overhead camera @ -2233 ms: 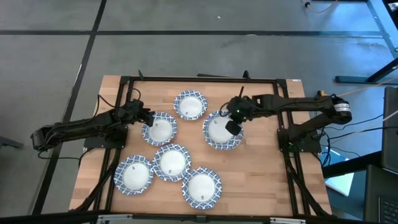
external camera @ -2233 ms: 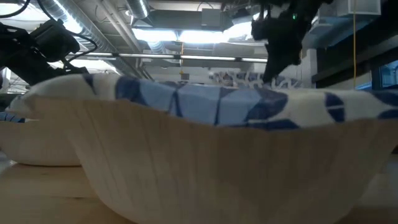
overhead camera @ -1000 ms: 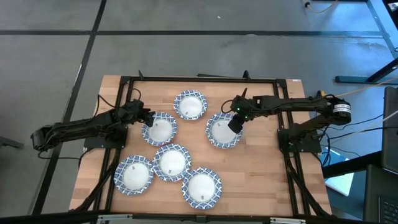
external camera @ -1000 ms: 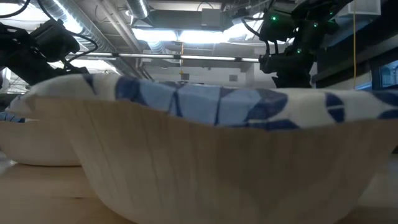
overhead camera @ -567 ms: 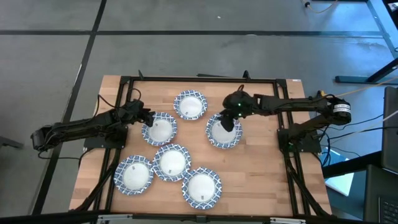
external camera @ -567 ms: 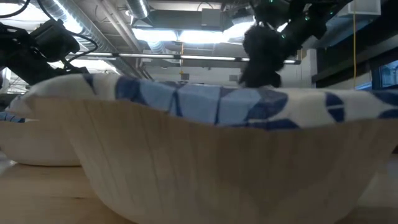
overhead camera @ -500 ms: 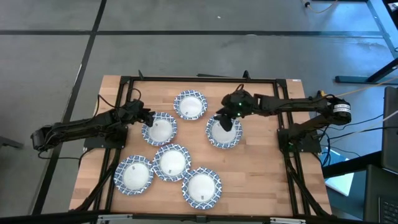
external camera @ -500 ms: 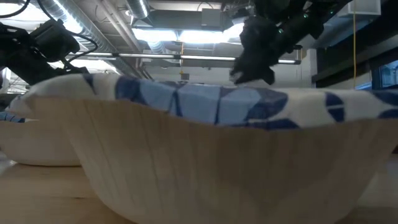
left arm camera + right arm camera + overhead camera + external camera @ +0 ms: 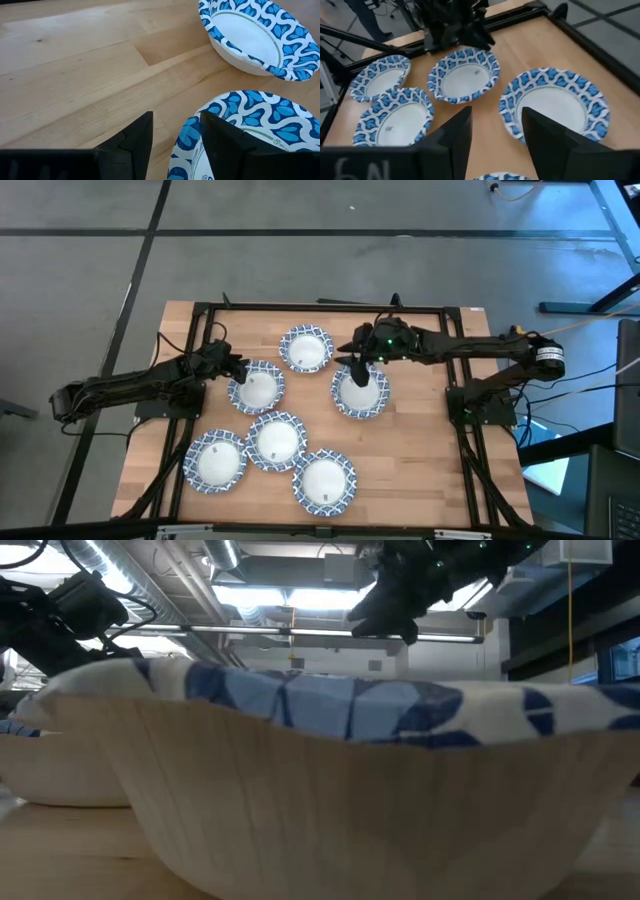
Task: Nest bowls inside each other
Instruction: Stack the white patterned bowl on the white patterned bowl
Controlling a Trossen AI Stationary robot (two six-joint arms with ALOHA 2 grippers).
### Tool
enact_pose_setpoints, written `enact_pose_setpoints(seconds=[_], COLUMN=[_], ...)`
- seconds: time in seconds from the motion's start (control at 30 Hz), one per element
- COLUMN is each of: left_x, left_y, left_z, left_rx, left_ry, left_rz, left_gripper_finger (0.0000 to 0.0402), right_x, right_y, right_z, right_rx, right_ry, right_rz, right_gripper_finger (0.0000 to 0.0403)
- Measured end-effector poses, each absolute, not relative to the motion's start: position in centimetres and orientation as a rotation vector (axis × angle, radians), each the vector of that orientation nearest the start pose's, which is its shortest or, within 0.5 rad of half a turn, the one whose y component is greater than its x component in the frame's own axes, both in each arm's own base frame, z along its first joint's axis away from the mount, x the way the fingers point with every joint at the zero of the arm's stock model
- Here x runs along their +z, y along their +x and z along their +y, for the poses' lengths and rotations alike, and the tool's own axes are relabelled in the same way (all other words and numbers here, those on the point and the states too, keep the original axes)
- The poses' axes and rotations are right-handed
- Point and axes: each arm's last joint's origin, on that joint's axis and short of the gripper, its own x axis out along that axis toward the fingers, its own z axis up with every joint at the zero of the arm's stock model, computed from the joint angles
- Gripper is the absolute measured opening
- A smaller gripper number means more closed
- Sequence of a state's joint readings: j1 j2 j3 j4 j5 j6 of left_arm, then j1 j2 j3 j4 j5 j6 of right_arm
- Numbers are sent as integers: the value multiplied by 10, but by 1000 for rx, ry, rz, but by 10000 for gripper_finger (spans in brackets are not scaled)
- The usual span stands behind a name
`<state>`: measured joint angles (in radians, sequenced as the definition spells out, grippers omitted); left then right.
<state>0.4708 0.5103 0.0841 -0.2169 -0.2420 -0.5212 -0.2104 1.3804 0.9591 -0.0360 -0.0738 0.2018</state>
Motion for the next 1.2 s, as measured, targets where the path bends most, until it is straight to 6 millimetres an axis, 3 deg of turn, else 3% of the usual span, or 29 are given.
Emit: enact_pose_setpoints(seconds=[0.17,0.33,0.63,0.9,1.2], left_x=[128,128,128,128,128], left_y=[99,99,99,99,99], left_z=[58,58,58,58,58], left_rx=[844,844,844,842,847], left_ry=[-556,-555,-555,-547,-544], left_rz=[460,459,458,461,462], left_gripper_finger=[157,157,157,157,157], right_x=[285,276,262,237,212], right_y=[300,304,354,395,415], right_z=[-65,-65,-69,-77,-81], right_rx=[-181,-192,-145,-83,-52], right_ry=[230,171,32,-56,-96], right_rz=[428,613,775,936,992], right_gripper_finger=[171,171,171,171,171])
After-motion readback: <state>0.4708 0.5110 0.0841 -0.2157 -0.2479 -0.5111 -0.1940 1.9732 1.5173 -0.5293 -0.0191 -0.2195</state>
